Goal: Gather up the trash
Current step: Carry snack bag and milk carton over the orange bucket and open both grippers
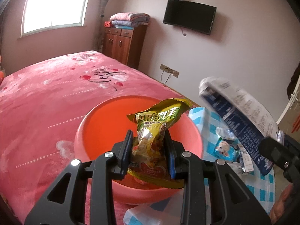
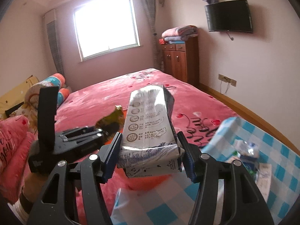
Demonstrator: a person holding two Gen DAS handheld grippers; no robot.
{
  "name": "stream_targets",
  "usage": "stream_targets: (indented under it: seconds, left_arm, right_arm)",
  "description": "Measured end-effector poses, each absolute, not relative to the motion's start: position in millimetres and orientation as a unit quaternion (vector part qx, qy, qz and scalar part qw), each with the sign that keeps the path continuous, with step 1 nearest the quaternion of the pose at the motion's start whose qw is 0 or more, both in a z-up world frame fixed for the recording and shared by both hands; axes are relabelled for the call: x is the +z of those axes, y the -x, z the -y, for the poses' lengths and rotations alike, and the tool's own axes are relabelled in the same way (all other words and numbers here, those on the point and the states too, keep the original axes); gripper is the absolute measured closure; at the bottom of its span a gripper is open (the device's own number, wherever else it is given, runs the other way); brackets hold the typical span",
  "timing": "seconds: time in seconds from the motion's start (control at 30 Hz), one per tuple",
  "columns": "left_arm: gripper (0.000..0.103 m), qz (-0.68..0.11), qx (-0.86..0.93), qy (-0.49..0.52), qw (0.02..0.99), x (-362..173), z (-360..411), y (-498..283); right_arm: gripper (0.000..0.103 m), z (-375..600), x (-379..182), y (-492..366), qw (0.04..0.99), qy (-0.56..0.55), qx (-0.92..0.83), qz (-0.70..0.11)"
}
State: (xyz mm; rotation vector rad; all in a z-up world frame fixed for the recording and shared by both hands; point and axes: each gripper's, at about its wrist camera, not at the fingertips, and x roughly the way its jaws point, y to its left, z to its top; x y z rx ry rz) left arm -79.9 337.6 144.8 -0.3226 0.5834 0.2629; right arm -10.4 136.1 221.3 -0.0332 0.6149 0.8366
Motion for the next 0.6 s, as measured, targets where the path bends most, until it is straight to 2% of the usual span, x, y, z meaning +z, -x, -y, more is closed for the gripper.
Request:
stream_targets:
  seconds: [0.1, 0.13, 0.17, 0.2, 0.23, 0.27, 0.3, 0.37, 0.6]
  left_arm:
    - [0.063, -0.293, 0.137, 0.169, 0.931, 136.3, -347.6, 78.2]
    - [0.056, -0.293, 0.144, 0.173, 0.929, 133.5, -352.1, 78.4]
    - [0.039, -0.292, 0.154, 0.174, 0.928, 132.6, -355.1, 79.3]
    - [0.030, -0.290, 0.161, 0.173, 0.928, 132.7, -355.3, 82.1]
    - [0.029, -0.287, 0.169, 0.167, 0.928, 132.5, -356.6, 84.6]
    - [0.028, -0.286, 0.172, 0.160, 0.929, 132.8, -356.7, 86.1]
    - [0.024, -0.286, 0.174, 0.155, 0.930, 132.9, -357.6, 87.6]
    - [0.018, -0.284, 0.187, 0.145, 0.929, 133.4, -357.2, 89.9]
    - [0.008, -0.278, 0.196, 0.131, 0.931, 137.8, -347.7, 96.9]
  right_arm:
    - [0.044, -158.0, 214.9, 1.7, 0.864, 0.030, 0.408, -0.294]
    - [0.042, -163.2, 212.2, -0.2, 0.864, 0.032, 0.407, -0.294]
    - [0.040, -166.3, 208.6, -1.9, 0.863, 0.031, 0.407, -0.296]
    - [0.037, -167.0, 206.1, -2.7, 0.862, 0.027, 0.408, -0.299]
    - [0.034, -163.6, 202.3, -4.3, 0.862, 0.014, 0.408, -0.301]
    - [0.023, -158.8, 199.7, -4.6, 0.865, 0.004, 0.403, -0.300]
    - [0.017, -154.8, 197.5, -5.7, 0.867, -0.004, 0.397, -0.300]
    - [0.016, -147.0, 194.7, -6.0, 0.870, -0.014, 0.386, -0.305]
    - [0.012, -114.2, 185.7, 0.2, 0.889, -0.037, 0.340, -0.304]
